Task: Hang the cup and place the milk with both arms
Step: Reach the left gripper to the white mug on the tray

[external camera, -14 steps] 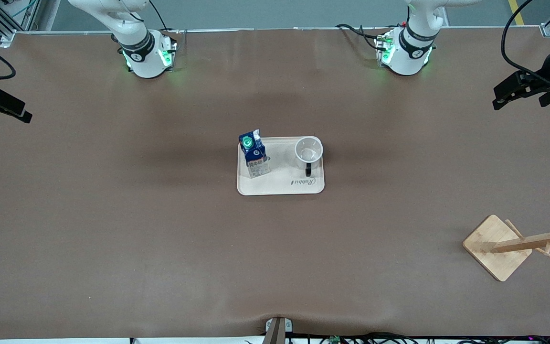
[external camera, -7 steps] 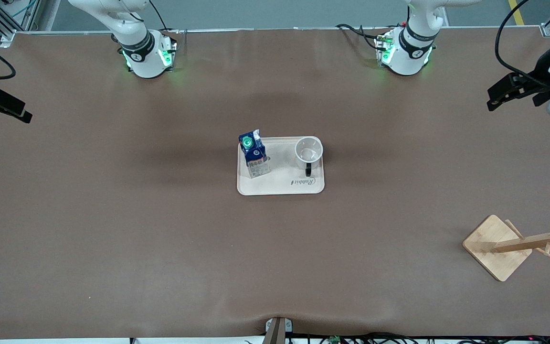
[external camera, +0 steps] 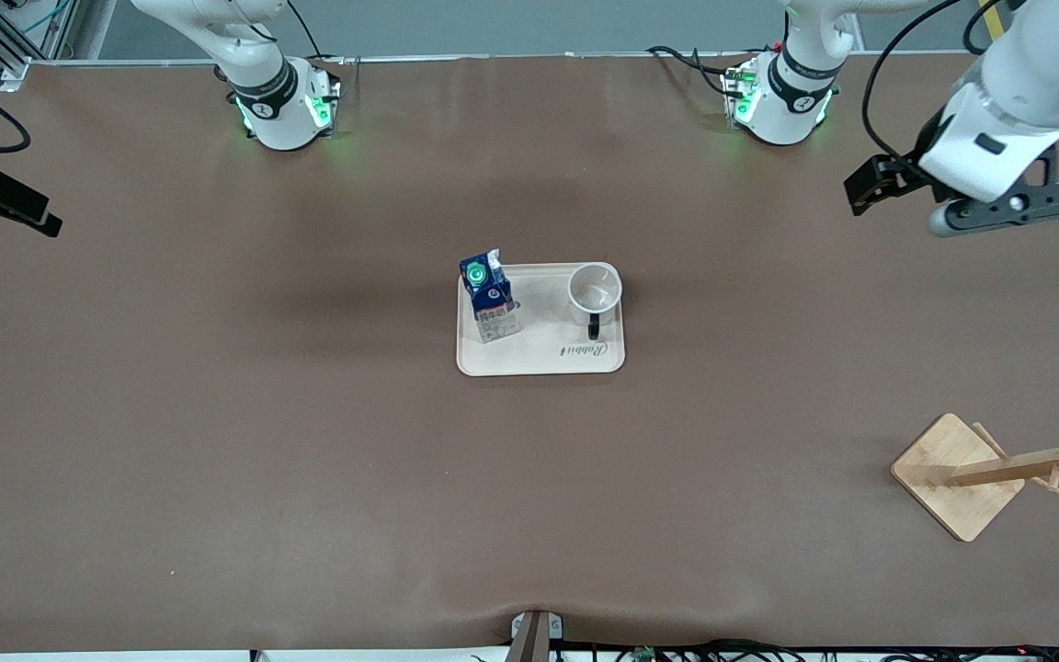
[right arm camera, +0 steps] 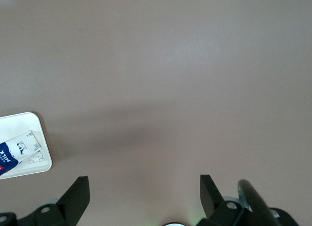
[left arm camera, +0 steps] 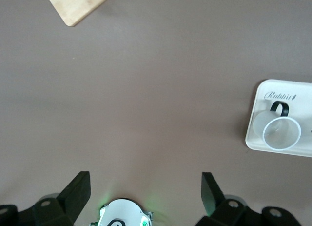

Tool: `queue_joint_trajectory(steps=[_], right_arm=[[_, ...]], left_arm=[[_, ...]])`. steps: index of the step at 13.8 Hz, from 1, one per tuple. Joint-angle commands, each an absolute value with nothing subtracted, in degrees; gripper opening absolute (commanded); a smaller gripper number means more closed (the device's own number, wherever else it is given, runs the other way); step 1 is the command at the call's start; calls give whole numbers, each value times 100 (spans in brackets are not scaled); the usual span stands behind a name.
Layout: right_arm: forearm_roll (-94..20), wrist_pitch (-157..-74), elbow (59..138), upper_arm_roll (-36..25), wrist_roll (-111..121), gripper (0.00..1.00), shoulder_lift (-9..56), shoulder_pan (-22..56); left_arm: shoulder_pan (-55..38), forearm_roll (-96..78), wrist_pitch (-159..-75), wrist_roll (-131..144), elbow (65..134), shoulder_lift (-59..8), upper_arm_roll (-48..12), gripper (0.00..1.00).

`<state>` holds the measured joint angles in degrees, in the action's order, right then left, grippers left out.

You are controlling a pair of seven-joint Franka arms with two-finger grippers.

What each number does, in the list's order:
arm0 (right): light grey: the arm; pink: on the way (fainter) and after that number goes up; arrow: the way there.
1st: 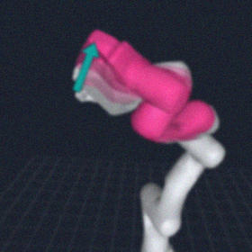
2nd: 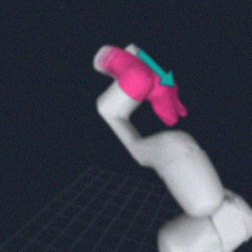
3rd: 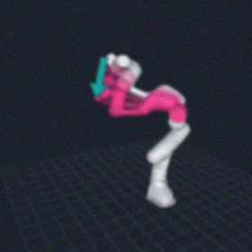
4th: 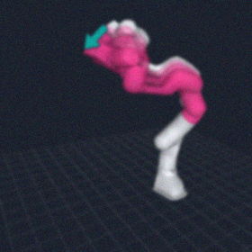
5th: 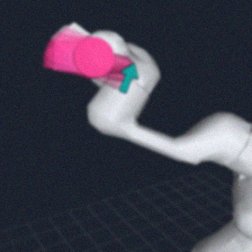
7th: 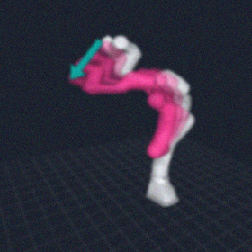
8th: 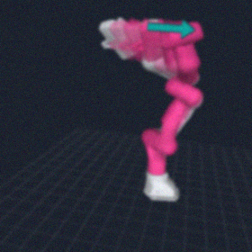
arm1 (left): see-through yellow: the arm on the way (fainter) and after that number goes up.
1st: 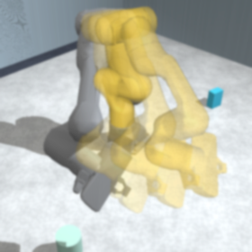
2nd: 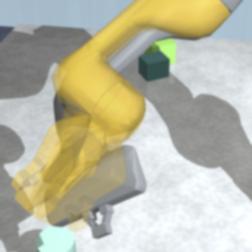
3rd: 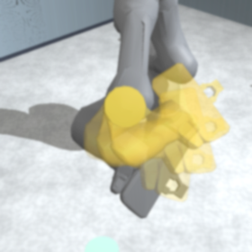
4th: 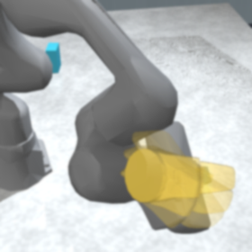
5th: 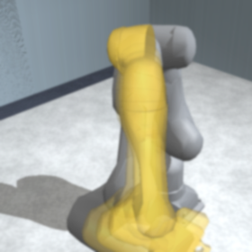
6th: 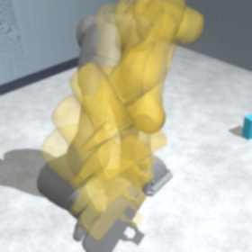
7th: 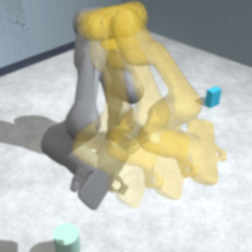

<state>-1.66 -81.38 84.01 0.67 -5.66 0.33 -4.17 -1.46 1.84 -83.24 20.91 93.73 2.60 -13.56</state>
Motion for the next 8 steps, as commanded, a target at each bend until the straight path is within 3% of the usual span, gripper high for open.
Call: queue_joint_trajectory(steps=[1,8], right_arm=[[-281,-8165,8499,114,-475,100,-44,-519],[-325,-8156,8499,105,-475,100,-44,-527]], left_arm=[[-114,150,-8682,2328,9868,343,-1704,100],[-114,158,-10824,3366,11467,264,-2575,100]])
